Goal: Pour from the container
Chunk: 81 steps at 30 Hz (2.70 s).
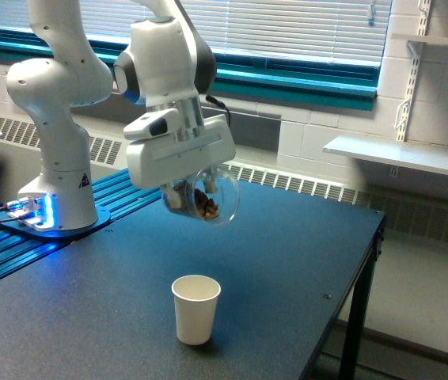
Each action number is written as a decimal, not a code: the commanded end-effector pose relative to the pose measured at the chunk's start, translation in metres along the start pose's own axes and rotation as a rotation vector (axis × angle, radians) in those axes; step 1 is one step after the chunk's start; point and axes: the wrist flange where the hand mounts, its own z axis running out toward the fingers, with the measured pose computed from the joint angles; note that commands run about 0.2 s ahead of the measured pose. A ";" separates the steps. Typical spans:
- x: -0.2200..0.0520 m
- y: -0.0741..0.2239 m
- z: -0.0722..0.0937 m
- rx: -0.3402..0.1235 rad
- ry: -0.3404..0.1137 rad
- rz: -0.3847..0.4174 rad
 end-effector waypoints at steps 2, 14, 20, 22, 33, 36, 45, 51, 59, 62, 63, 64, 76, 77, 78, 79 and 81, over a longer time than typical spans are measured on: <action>0.007 0.006 0.009 -0.007 -0.006 -0.011; 0.012 0.015 0.030 -0.038 -0.038 0.003; 0.015 0.020 0.038 -0.054 -0.051 0.011; 0.016 0.023 0.041 -0.062 -0.055 0.016; 0.022 0.032 0.054 -0.098 -0.079 0.035; 0.023 0.033 0.056 -0.104 -0.085 0.035; 0.023 0.032 0.062 -0.133 -0.102 0.020; 0.021 0.033 0.063 -0.155 -0.118 0.009; 0.025 0.034 0.063 -0.173 -0.124 0.013; 0.030 0.033 0.062 -0.173 -0.119 0.017; 0.031 0.033 0.061 -0.174 -0.117 0.019; 0.033 0.034 0.061 -0.176 -0.115 0.021; 0.041 0.032 0.063 -0.198 -0.121 0.024; 0.041 0.032 0.063 -0.198 -0.122 0.024; 0.042 0.031 0.063 -0.197 -0.122 0.025; 0.043 0.031 0.063 -0.200 -0.124 0.026; 0.044 0.032 0.063 -0.205 -0.125 0.026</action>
